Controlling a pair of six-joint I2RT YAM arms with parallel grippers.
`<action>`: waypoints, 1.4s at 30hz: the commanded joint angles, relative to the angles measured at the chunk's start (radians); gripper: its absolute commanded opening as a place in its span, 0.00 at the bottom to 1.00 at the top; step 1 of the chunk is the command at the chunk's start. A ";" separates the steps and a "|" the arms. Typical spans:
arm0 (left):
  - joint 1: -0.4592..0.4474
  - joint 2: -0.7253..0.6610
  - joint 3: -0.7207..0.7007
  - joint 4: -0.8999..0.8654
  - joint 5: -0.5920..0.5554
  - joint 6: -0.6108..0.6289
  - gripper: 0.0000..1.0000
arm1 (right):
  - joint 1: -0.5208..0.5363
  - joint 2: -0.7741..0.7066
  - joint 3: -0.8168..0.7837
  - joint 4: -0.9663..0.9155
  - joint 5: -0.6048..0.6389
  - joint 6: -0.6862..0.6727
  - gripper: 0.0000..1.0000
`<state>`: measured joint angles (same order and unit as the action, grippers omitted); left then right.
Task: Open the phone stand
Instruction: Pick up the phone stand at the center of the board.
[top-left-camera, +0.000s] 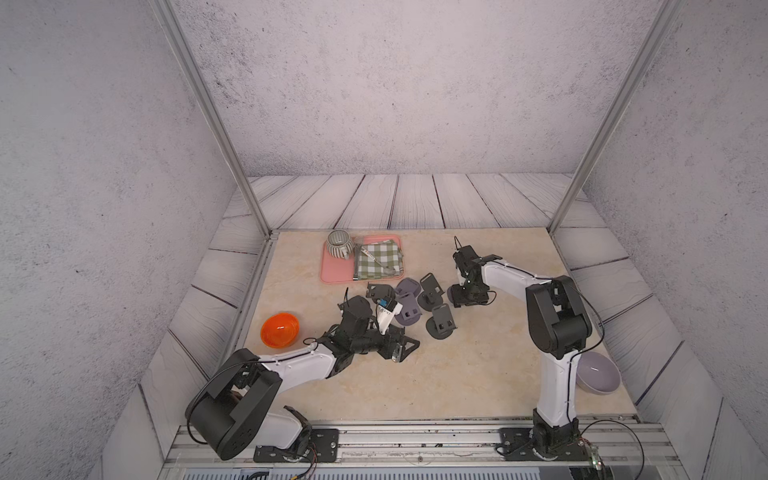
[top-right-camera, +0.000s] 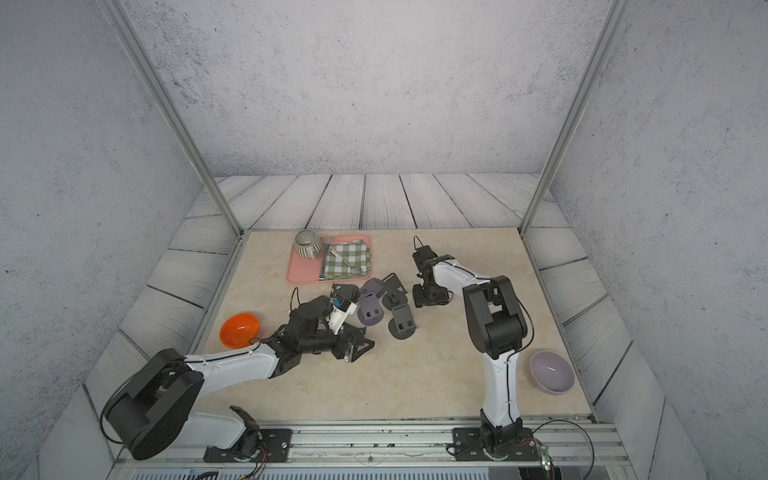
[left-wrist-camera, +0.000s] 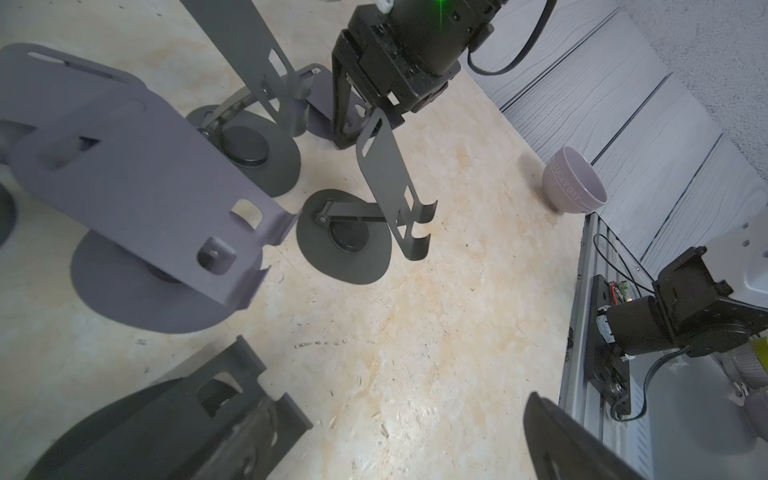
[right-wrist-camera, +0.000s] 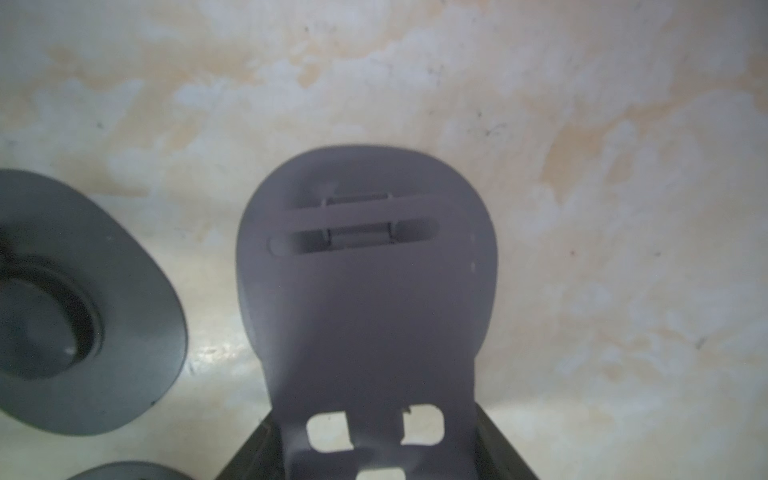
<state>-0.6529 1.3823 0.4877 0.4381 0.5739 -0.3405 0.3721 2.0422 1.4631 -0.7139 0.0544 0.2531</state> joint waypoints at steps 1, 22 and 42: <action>-0.008 0.009 0.028 0.005 0.011 0.003 0.98 | 0.004 -0.021 0.008 -0.032 -0.007 -0.003 0.48; -0.011 -0.088 0.184 -0.208 -0.042 -0.014 0.98 | 0.005 -0.279 -0.142 0.010 0.068 0.024 0.47; -0.010 -0.028 0.296 -0.220 -0.039 -0.152 0.97 | 0.058 -0.596 -0.358 0.151 -0.069 0.041 0.48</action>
<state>-0.6579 1.3376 0.7498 0.2249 0.5423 -0.4561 0.4080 1.4944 1.1217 -0.6052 0.0128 0.2806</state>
